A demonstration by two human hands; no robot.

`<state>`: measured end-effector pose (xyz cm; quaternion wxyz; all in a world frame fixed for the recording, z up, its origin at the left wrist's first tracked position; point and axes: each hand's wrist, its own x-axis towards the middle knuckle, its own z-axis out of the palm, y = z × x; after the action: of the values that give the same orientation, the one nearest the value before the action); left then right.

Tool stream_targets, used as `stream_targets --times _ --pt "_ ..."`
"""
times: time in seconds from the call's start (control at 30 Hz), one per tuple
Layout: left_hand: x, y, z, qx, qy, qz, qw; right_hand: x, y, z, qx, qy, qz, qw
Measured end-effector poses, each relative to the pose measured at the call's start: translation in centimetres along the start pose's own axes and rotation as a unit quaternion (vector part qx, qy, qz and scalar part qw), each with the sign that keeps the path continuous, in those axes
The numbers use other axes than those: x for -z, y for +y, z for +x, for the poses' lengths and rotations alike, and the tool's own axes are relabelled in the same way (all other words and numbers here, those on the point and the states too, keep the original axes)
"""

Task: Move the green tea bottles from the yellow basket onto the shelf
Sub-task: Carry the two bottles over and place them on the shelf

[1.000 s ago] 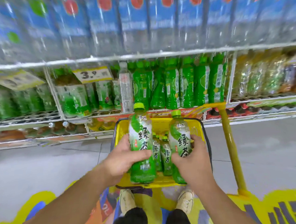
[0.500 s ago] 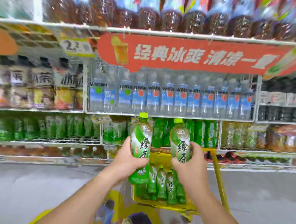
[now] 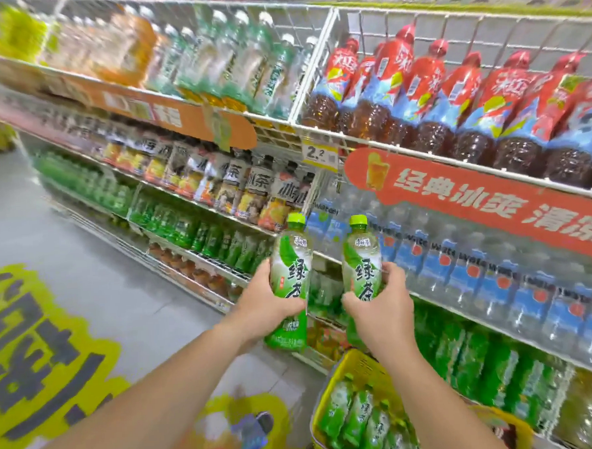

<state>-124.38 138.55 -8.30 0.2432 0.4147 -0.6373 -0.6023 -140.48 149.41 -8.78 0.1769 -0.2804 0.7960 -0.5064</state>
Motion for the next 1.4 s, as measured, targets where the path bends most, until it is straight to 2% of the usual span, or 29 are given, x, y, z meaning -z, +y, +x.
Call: stream_targets --times 0.27,0.57,0.97,1.17,1.4 --pt "9.8 0.8 -2.8 -0.009 0.150 -0.039 0.988 -7.2 -6.6 -1.0 0.077 -0.104 0.020 0.991" --pt "23.8 0.0 -2.7 -0.022 0.232 -0.077 0.969 -19.6 -15.0 -1.5 0.104 -0.160 0.033 0.981" --pt "42.9 -2.4 4.5 -0.018 0.182 -0.038 0.982 -38.5 -21.7 -0.8 0.112 -0.147 0.016 0.983" --pt "47.1 -3.6 11.1 0.001 0.158 -0.046 0.986 -45.1 -22.2 1.7 0.100 -0.138 0.024 0.985" --pt "49.0 -7.1 19.8 0.009 0.138 -0.041 0.990 -50.6 -19.5 7.1 0.075 -0.133 0.029 0.988"
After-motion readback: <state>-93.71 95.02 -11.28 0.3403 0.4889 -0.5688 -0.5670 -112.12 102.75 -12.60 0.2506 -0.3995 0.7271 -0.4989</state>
